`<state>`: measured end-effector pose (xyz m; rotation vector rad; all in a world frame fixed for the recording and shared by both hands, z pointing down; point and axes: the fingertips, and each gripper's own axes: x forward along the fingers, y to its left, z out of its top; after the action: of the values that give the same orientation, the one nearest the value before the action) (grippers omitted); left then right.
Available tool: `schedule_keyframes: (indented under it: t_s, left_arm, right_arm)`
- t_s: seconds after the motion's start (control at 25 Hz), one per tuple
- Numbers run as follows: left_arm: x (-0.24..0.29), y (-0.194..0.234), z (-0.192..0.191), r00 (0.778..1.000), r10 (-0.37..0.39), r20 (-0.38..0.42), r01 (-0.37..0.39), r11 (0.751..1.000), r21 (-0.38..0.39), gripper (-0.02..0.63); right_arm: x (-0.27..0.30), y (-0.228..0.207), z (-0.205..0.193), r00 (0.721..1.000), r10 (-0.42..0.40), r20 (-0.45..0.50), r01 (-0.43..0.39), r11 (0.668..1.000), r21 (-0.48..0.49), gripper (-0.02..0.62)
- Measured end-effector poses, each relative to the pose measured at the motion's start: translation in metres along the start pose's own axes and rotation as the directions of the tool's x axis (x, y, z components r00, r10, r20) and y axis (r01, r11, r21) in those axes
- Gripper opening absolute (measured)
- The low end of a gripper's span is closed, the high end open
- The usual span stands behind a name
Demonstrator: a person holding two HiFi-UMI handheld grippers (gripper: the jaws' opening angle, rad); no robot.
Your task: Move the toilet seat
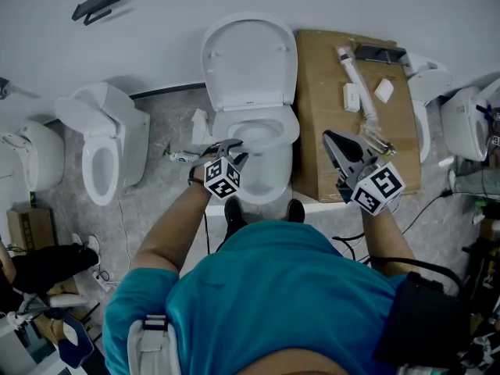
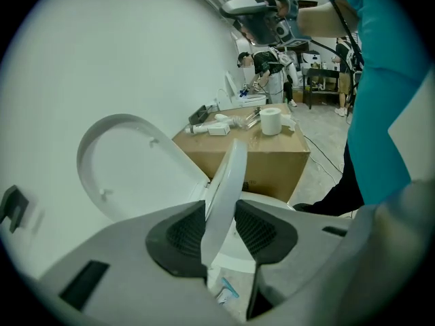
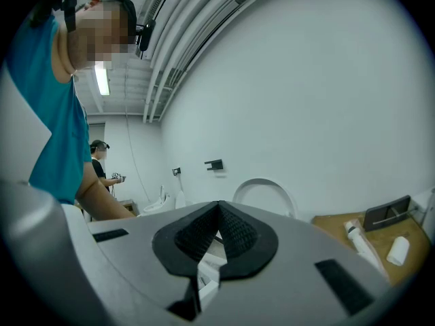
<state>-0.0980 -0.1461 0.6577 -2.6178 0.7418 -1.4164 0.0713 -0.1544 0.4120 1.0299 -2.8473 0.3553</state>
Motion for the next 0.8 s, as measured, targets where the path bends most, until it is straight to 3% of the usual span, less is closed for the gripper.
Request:
schedule_keyframes:
  t_s: [0.8]
  left_arm:
    - [0.003, 0.075, 0.027, 0.993, 0.108, 0.047, -0.106, 0.994, -0.034, 0.143]
  right_arm:
    - [-0.003, -0.007, -0.002, 1.0, -0.01, 0.0, 0.01, 1.0, 0.002, -0.002]
